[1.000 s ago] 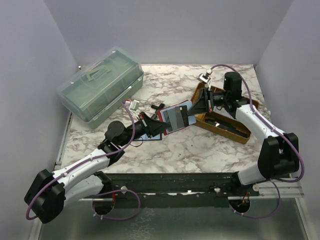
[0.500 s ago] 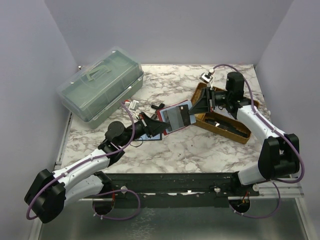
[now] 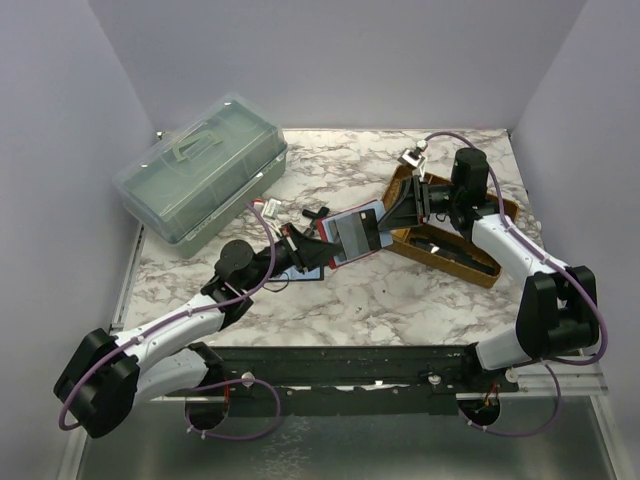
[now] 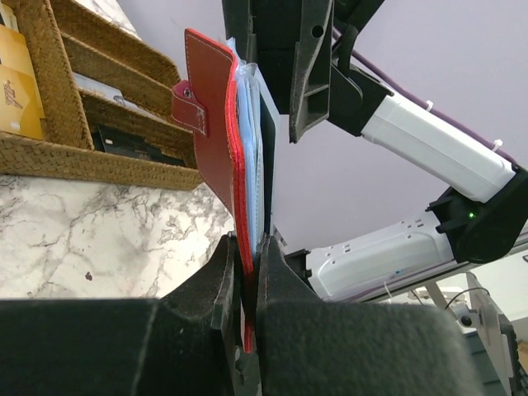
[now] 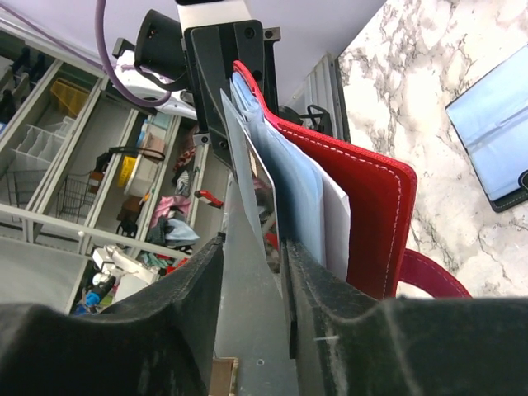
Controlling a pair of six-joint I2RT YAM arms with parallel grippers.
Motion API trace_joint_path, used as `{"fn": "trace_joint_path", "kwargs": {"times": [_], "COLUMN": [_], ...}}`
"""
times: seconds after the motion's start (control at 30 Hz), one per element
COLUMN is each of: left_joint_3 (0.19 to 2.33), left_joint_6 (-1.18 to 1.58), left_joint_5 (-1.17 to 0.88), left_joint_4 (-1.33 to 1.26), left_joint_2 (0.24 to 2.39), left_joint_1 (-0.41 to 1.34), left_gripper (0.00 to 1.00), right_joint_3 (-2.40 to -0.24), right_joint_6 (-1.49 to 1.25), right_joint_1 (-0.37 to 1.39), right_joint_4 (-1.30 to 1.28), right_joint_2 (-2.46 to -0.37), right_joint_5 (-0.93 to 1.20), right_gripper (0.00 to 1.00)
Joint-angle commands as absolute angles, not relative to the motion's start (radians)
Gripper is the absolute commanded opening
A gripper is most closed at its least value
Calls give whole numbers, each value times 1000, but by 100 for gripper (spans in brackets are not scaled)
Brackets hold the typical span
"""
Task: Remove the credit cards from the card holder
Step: Remove the credit card from the card holder.
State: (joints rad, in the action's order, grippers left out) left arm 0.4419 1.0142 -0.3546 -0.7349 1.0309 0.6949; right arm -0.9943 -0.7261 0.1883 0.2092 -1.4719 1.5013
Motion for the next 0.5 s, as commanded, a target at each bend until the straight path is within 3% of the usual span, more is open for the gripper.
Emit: {"fn": "trace_joint_path", "kwargs": {"times": [0.0, 0.27, 0.47], "left_joint_3": [472, 475, 474], "left_joint_6": [1028, 1039, 1053], "left_joint_5": [-342, -344, -344], "left_joint_4": [-825, -867, -902], "left_joint_2": [1044, 1066, 1091], "left_joint_1": [691, 692, 692], "left_gripper": [0, 0, 0], "right_joint_3": [-985, -1012, -986], "right_joint_6": [-725, -680, -820], "right_joint_1": [188, 188, 190], "right_joint_4": [220, 137, 278], "right_joint_2": [-1478, -1493, -1503], "right_joint_5": [1502, 1486, 1505], "right_gripper": [43, 51, 51]}}
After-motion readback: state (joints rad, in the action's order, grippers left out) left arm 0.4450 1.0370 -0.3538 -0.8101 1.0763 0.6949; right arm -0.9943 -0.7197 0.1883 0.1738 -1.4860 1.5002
